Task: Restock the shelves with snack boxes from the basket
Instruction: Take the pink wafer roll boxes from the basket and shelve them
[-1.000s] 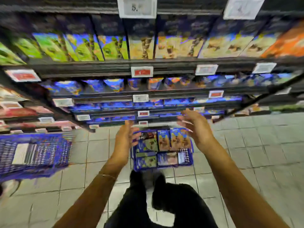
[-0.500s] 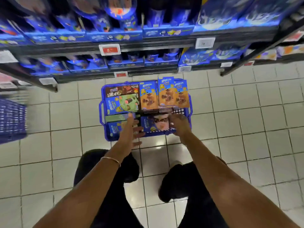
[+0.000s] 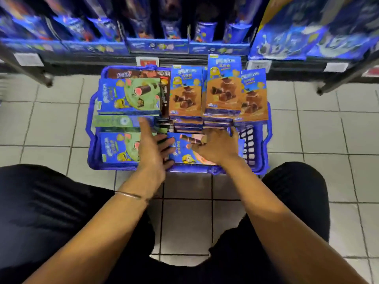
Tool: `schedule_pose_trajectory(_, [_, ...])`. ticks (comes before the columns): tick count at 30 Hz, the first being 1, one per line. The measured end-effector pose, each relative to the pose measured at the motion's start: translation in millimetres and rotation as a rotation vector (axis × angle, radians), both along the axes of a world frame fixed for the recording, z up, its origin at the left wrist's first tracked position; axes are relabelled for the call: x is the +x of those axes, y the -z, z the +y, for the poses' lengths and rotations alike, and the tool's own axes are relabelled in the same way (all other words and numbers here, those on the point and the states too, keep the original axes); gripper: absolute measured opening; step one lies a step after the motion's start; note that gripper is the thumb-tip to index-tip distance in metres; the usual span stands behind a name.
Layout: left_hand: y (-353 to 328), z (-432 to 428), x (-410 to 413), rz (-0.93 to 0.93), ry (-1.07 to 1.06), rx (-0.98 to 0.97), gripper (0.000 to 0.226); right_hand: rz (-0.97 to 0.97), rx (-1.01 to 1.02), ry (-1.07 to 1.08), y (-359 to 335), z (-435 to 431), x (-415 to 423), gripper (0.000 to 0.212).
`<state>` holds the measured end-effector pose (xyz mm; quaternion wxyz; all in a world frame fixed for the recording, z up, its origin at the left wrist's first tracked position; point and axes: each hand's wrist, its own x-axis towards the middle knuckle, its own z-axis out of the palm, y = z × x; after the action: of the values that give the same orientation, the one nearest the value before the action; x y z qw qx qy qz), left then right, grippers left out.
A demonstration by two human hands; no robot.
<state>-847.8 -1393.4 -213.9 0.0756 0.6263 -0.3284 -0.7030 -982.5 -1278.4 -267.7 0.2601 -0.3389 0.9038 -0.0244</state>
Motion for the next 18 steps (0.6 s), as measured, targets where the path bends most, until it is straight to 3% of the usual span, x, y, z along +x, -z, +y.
schedule_pose_trajectory(2, [-5, 3, -3, -0.007, -0.008, -0.001, 0.091, -0.050, 0.031, -0.027, -5, -2, -6, 0.087])
schedule_pose_trajectory(9, [-27, 12, -6, -0.001, -0.002, -0.023, 0.088, -0.177, 0.032, -0.069, -19, -8, -10, 0.086])
schedule_pose_trajectory(14, [-25, 12, 5, -0.023, 0.014, -0.060, 0.082, -0.236, -0.023, -0.091, -25, -5, -14, 0.071])
schedule_pose_trajectory(18, [-29, 10, 10, -0.052, 0.030, -0.105, 0.059, -0.387, -0.175, -0.004, -34, -5, -19, 0.060])
